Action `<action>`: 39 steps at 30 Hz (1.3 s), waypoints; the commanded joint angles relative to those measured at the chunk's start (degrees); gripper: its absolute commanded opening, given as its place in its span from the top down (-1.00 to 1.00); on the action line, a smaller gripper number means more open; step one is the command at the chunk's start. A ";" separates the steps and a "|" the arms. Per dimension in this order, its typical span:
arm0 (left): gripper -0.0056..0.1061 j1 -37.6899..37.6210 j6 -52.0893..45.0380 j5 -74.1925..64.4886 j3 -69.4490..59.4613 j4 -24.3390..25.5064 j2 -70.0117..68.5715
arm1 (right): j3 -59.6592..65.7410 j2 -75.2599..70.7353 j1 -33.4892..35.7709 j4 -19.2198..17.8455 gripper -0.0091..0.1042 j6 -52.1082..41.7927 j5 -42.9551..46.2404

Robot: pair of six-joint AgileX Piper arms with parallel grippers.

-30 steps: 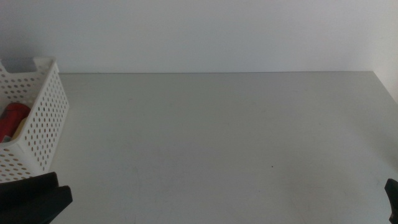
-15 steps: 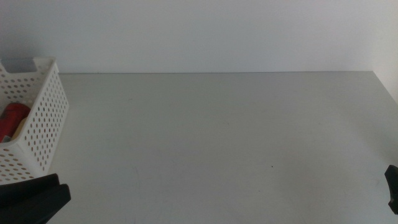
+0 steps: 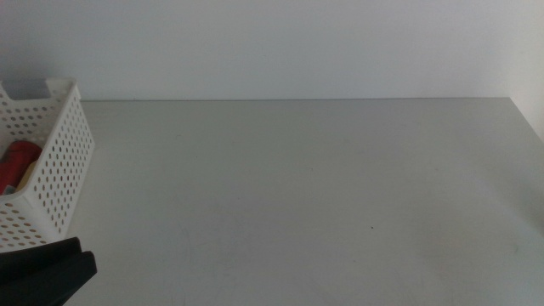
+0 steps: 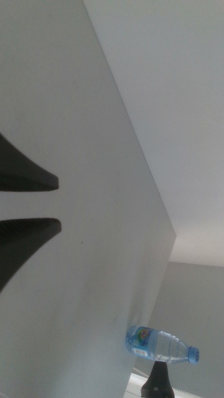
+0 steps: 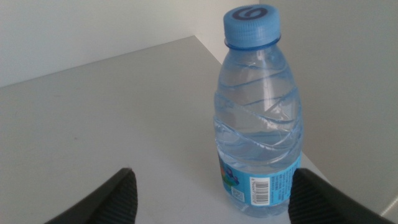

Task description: Use arms to grab the bottles and put them into the dustbin to the left of the table.

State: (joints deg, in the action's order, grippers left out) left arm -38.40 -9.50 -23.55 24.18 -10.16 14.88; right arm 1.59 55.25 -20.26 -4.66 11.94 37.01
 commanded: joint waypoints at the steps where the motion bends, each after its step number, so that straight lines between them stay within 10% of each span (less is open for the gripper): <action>1: 0.58 -0.42 0.41 4.73 1.66 -0.39 0.60 | -0.50 -0.06 -0.52 -2.96 -0.25 -2.04 4.73; 12: 0.58 -0.42 0.41 4.75 1.66 -0.39 0.60 | -0.50 -0.06 -0.52 -1.90 -0.28 -7.13 4.95; 22: 0.58 -0.42 0.41 4.75 1.66 -0.39 0.60 | -0.50 0.04 -0.52 -0.89 -0.70 -9.40 12.03; 31: 0.58 -0.42 0.41 4.74 1.66 -0.39 0.60 | -0.55 5.23 -0.52 11.24 -0.73 -17.21 15.34; 39: 0.58 -0.42 0.41 4.74 1.66 -0.39 0.60 | -0.61 14.21 -0.52 11.58 -0.73 -17.50 28.06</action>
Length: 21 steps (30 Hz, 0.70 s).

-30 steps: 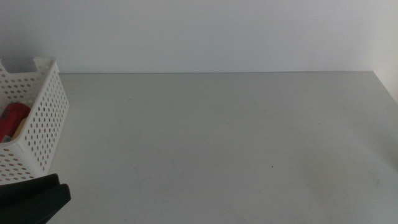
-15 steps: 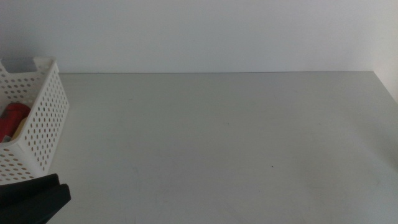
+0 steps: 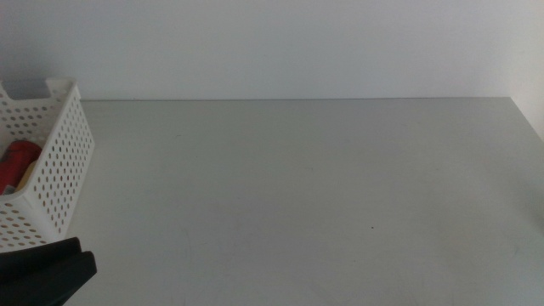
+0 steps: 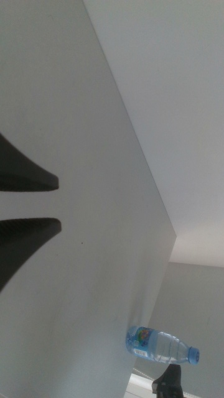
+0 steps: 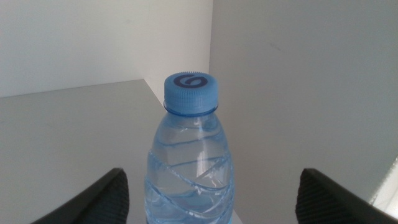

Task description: Use arms to grab the bottles and put them into the dustbin to the left of the table.

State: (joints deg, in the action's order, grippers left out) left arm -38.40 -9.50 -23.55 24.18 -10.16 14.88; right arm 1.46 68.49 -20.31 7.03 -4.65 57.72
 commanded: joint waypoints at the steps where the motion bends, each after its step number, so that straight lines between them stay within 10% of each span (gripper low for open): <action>1: 0.58 -0.42 0.41 4.74 1.66 -0.39 0.60 | -0.48 2.53 -0.47 -0.12 -0.73 -0.91 9.16; 21: 0.58 -0.42 0.41 4.74 1.66 -0.39 0.60 | -10.45 21.02 -0.47 -2.06 -0.73 -0.50 16.83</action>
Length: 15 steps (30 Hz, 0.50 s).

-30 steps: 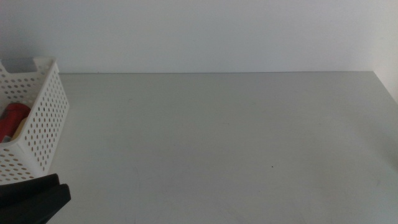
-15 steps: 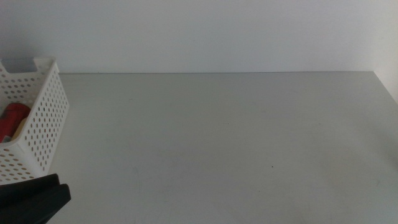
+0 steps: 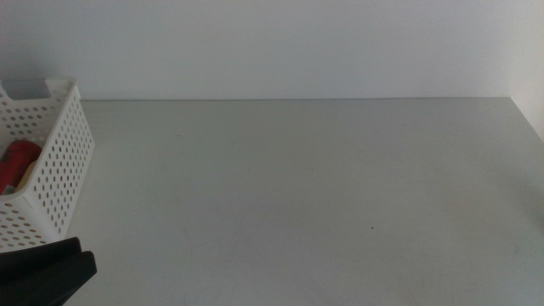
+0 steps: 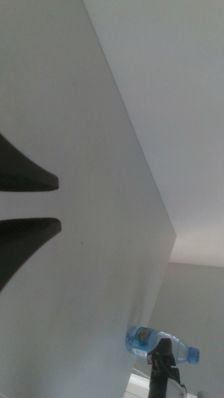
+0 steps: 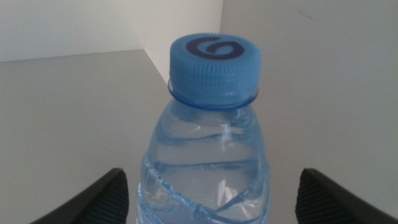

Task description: Use arms to grab the bottles and put them into the dustbin to the left of the table.

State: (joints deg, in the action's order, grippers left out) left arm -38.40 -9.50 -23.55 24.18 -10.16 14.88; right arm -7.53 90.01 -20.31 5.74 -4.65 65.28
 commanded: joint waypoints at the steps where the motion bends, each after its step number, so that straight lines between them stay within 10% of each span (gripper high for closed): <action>1: 0.58 -0.42 0.41 4.74 1.66 -0.39 0.60 | -1.87 0.12 -0.47 -0.85 -0.73 -0.50 9.28; 15: 0.58 -0.42 0.46 4.74 1.66 -0.39 0.60 | -10.00 11.04 -0.47 -1.23 -0.70 -0.50 9.36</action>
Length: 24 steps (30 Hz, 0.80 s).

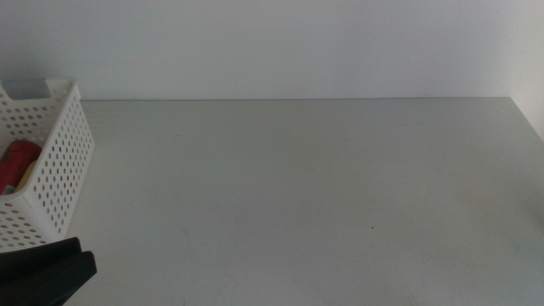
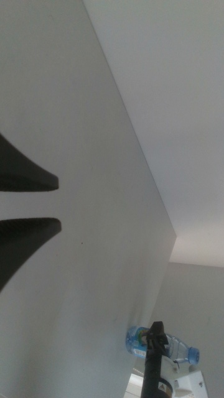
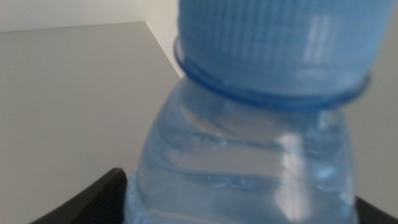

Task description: Use arms to grab the bottles and put them into the dustbin to the left of the table.

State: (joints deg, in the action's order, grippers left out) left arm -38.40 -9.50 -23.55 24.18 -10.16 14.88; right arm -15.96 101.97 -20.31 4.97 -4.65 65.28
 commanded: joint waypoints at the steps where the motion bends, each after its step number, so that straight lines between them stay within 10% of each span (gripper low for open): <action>1: 0.58 -0.42 0.46 4.74 1.66 -0.39 0.60 | -1.95 -0.52 -0.47 -0.47 -0.69 -0.50 9.28; 5: 0.58 -0.42 0.46 4.74 1.66 -0.39 0.60 | -2.41 -0.08 -0.38 -0.40 -0.42 -0.50 9.23; 11: 0.58 -0.42 0.45 4.76 1.66 -0.39 0.60 | -2.41 -0.67 1.92 -4.26 0.87 0.40 9.55; 20: 0.58 -0.42 0.45 4.69 1.66 -0.39 0.60 | -9.62 -9.22 14.89 -12.08 0.86 13.43 4.97; 24: 0.58 -0.42 0.45 4.75 1.66 -0.39 0.60 | -20.24 -10.30 23.37 -22.33 0.86 24.22 -4.38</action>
State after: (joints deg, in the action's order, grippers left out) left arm -38.40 -9.50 -23.55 24.18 -10.16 14.88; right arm -31.71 94.58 0.51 -11.80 16.00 57.60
